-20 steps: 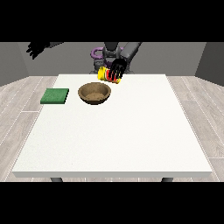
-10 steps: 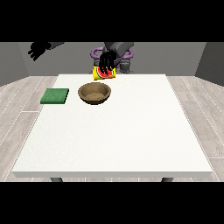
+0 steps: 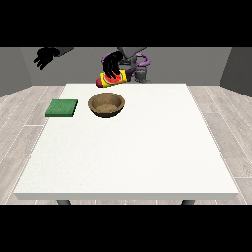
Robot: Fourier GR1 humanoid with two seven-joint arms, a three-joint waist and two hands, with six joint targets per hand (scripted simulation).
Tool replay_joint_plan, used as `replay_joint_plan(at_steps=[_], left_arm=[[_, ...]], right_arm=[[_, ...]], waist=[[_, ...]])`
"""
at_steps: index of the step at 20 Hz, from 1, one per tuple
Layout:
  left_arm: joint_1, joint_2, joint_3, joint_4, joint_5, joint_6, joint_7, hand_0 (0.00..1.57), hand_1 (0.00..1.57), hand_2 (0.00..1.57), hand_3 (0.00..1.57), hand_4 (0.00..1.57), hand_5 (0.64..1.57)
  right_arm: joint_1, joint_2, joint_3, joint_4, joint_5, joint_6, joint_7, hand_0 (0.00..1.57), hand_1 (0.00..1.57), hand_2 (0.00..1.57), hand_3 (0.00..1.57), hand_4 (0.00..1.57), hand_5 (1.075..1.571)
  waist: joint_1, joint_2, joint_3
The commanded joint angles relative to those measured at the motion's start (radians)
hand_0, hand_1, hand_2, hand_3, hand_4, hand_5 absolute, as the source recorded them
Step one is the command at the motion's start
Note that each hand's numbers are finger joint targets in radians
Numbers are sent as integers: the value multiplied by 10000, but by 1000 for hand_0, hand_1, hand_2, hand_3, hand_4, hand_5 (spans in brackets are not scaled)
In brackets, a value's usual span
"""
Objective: Pick the cup and pour the ball into the bowl, then pick the bowl and place it on the pad
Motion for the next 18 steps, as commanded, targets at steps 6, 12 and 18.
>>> replay_joint_plan(at_steps=[6,12,18], left_arm=[[838,851,1612,-1376,875,1624,-548,748,748,1571,1544,1105,1556],[1326,1264,5007,-3393,4894,2738,-2449,635,635,936,669,1285,1545],[1298,1131,8128,-4867,9308,1617,-3733,0,0,0,0,1092,1571]], right_arm=[[187,439,271,-575,357,-971,304,0,0,0,165,706,1550],[195,437,-214,-286,405,-1721,76,0,0,0,132,777,1559],[173,642,-146,-240,615,-2198,133,0,0,0,0,783,1555]], waist=[[770,-454,-27],[2281,-282,-117],[2867,193,-143]])
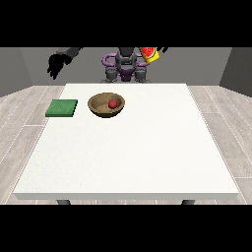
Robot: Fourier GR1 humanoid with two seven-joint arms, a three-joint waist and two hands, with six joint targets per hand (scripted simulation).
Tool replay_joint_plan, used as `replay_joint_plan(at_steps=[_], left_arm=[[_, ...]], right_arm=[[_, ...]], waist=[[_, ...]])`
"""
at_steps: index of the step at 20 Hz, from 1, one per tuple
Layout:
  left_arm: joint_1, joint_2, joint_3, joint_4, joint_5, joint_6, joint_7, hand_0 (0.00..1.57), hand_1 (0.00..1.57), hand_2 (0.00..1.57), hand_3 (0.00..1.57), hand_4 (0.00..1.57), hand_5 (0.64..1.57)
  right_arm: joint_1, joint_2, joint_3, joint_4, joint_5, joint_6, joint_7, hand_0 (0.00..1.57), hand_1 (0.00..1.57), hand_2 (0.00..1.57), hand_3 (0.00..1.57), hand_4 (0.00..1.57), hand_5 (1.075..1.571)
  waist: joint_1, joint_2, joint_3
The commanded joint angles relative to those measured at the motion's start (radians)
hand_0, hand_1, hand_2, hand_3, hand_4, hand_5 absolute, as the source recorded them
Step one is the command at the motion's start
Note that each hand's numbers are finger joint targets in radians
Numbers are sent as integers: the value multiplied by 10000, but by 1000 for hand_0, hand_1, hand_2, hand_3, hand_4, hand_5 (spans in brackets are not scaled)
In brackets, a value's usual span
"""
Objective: Pick the cup and pour the ball into the bowl, then pick the bowl and place it on the pad
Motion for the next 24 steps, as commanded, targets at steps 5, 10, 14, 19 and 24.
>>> replay_joint_plan(at_steps=[5,10,14,19,24], left_arm=[[51,1117,3541,-1221,5353,-3195,-1479,0,0,0,0,1053,1567],[209,2444,4591,-1148,6810,-5060,-1666,0,0,0,0,1055,1558],[65,3031,4976,-1270,7414,-5624,-1412,0,0,0,0,1039,1558],[519,4051,5497,-1345,7779,-6099,-1594,0,0,0,0,995,1544],[1234,3734,5247,-2249,8109,-5949,-1043,0,0,0,0,1008,1535]], right_arm=[[357,935,30,217,246,-914,-581,0,0,0,0,719,1565],[262,1458,-87,722,201,-1198,-1492,0,0,0,0,737,1565],[-293,1508,-142,1793,207,-1005,-2462,0,0,0,0,722,1566],[-1029,1509,45,2659,206,-754,-2952,0,0,0,0,595,1557],[-1452,1651,85,4116,465,-1163,-3730,0,0,0,0,553,1558]], waist=[[1034,733,91],[1313,1454,128],[1272,2147,137],[835,2448,137],[1025,2177,140]])
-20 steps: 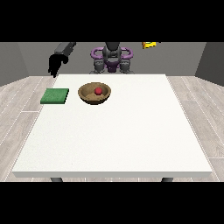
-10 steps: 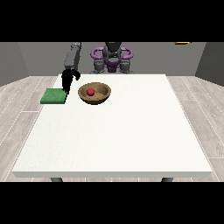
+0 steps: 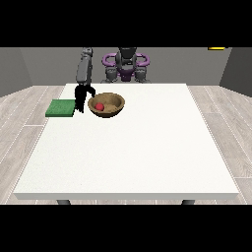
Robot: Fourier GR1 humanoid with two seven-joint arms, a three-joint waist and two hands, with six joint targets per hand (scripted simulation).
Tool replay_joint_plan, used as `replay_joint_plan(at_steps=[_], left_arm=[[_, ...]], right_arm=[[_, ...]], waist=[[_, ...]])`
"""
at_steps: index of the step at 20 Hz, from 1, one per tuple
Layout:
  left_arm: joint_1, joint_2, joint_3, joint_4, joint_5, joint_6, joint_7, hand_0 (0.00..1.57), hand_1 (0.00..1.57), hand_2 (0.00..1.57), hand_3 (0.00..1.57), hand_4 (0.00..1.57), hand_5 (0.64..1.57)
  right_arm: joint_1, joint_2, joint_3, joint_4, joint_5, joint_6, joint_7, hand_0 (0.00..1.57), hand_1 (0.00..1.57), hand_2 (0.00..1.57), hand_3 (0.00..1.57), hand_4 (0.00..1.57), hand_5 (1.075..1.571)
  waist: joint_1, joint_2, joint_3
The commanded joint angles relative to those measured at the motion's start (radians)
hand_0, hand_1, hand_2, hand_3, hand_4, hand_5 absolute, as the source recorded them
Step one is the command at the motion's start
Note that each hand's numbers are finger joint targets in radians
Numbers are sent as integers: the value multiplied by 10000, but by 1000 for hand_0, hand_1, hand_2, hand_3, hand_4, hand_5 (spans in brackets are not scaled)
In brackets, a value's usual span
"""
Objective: Pick the cup and pour the ball into the bowl, then pick the bowl and place it on the pad
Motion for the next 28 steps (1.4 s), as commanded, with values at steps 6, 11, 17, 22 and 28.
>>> replay_joint_plan(at_steps=[6,11,17,22,28], left_arm=[[94,461,234,-1039,614,207,416,0,0,0,0,1017,1536],[321,971,477,-1227,1157,-585,149,0,0,0,0,1019,1536],[602,952,402,-1263,1166,-358,463,0,0,0,0,1022,1541],[697,1198,801,-916,1281,-509,-73,0,0,0,0,1018,1535],[260,1678,1005,-978,1725,-826,225,0,0,0,0,1071,1523]], right_arm=[[-678,-208,-70,2066,196,372,-2092,0,0,0,0,476,1548],[-1213,-72,-256,2423,22,13,-2364,0,0,0,0,452,1547],[-1657,435,38,2477,88,-671,-1622,0,0,0,0,475,1549],[-1377,56,-256,2761,127,-1834,-752,878,878,580,0,608,1514],[-671,-967,99,2800,1013,-2590,-447,1571,1571,1571,1566,903,1495]], waist=[[-138,884,9],[280,1374,9],[185,670,2],[-30,1292,-7],[264,1575,-14]])
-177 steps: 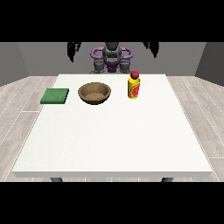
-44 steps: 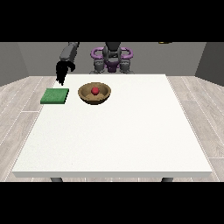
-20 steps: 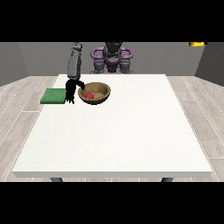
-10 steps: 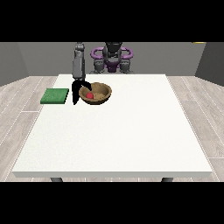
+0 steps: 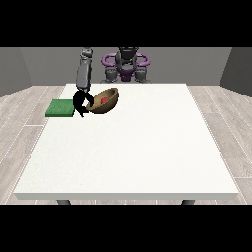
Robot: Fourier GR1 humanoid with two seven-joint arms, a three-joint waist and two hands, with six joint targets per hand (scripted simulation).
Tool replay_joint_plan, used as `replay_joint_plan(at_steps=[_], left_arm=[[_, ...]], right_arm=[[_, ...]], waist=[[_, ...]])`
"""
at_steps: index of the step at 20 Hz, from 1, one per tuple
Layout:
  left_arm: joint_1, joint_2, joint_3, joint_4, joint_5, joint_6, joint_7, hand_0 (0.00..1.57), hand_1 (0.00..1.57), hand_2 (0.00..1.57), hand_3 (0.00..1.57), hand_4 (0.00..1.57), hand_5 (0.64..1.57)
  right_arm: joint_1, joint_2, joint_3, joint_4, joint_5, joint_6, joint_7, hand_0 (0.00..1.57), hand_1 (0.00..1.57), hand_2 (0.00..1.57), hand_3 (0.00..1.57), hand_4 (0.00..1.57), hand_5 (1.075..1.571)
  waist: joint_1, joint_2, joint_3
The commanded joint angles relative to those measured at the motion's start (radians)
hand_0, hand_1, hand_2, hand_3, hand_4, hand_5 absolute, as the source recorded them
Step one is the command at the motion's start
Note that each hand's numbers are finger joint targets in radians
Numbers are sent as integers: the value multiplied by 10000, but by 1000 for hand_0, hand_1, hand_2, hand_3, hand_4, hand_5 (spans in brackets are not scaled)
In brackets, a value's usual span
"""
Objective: Pick the cup and pour the ball into the bowl, then pick the bowl and place it on the pad
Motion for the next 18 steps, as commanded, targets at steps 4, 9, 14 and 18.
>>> replay_joint_plan(at_steps=[4,9,14,18], left_arm=[[315,32,89,203,179,-290,-103,0,0,0,0,1143,1520],[703,308,416,1473,-4,-372,-330,0,0,0,0,1192,1526],[1603,455,726,2256,-514,-351,-1500,0,0,0,0,1200,1540],[1705,1182,979,3085,-484,-757,-1744,0,0,0,0,1203,1540]], right_arm=[[548,-732,403,543,735,-1154,1674,1571,1571,1571,1365,960,1536],[-10,-1855,1146,-418,1192,-1127,3898,1571,1571,1571,1175,1000,1545],[-755,-2354,1651,-1024,1397,-641,5984,1571,1571,1571,969,1046,1557],[-1273,-2967,1881,-1466,1666,-309,6864,1571,1571,1571,724,1050,1563]], waist=[[190,95,374],[-671,-712,342],[-1486,-1343,385],[-1894,-1249,393]])
